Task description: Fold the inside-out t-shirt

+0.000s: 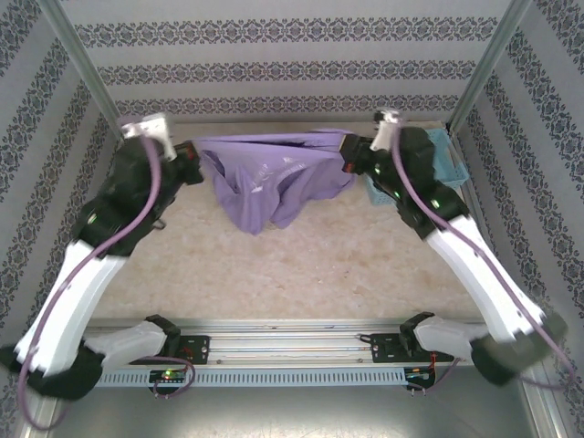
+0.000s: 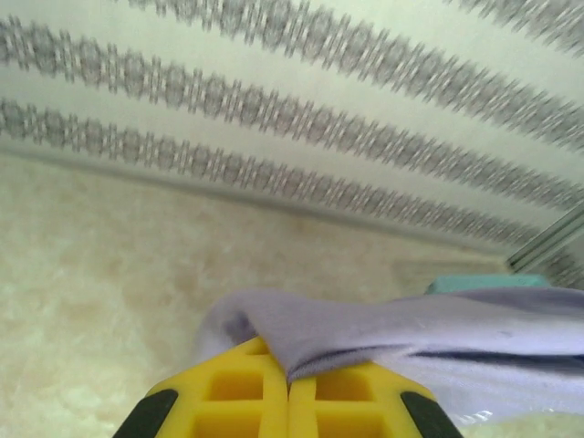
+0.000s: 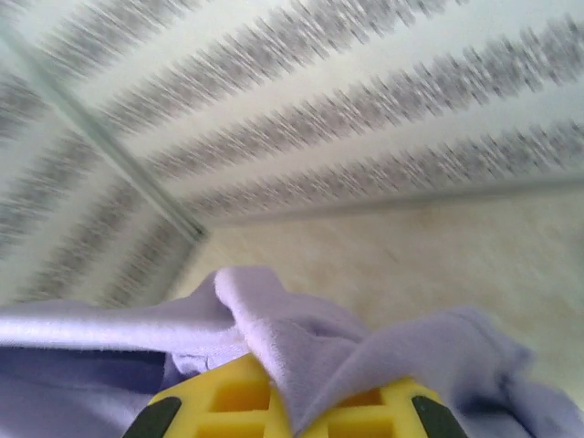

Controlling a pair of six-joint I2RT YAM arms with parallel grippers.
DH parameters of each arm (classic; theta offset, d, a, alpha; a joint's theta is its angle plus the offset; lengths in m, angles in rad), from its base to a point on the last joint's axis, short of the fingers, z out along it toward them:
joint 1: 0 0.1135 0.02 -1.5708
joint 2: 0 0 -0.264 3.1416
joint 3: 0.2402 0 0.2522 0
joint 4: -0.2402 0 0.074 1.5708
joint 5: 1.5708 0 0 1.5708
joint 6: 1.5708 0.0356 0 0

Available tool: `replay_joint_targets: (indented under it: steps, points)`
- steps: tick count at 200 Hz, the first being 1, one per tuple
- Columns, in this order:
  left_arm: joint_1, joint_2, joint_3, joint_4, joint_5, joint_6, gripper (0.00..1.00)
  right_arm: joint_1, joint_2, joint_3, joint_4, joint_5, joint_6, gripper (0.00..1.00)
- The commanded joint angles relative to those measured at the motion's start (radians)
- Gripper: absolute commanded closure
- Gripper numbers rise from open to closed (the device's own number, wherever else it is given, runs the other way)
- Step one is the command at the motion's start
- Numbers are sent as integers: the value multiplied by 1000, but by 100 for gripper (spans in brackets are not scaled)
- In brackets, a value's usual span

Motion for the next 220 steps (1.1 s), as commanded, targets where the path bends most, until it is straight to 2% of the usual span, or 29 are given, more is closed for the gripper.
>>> replay_joint_targets:
  steps: [1,21,40,64,85,99,128,166,195,220]
  points:
    - [11,-35,-212,-44,-50,34,100,0,-88,-243,23,15,42,100]
    - [11,-21,-433,-34,70,-28,100,77,-143,-568,146,2,162,100]
    - [11,11,-626,15,188,-96,100,189,-112,-816,250,57,297,99]
    - [10,40,-761,46,239,-150,100,266,-92,-953,233,137,401,83]
    - [11,52,-791,56,259,-154,100,274,-163,-928,99,211,352,71]
    - [11,54,-779,61,279,-141,100,282,-207,-842,3,256,276,64]
    - [8,44,-747,56,275,-128,100,316,-206,-719,-103,291,117,52]
    - [6,4,-750,66,260,-128,100,386,-20,-624,-74,200,-35,42]
    - [5,-25,-752,49,249,-129,100,441,171,-562,-49,198,-155,41]
    - [4,-33,-754,35,241,-128,100,461,277,-521,-31,192,-211,41]
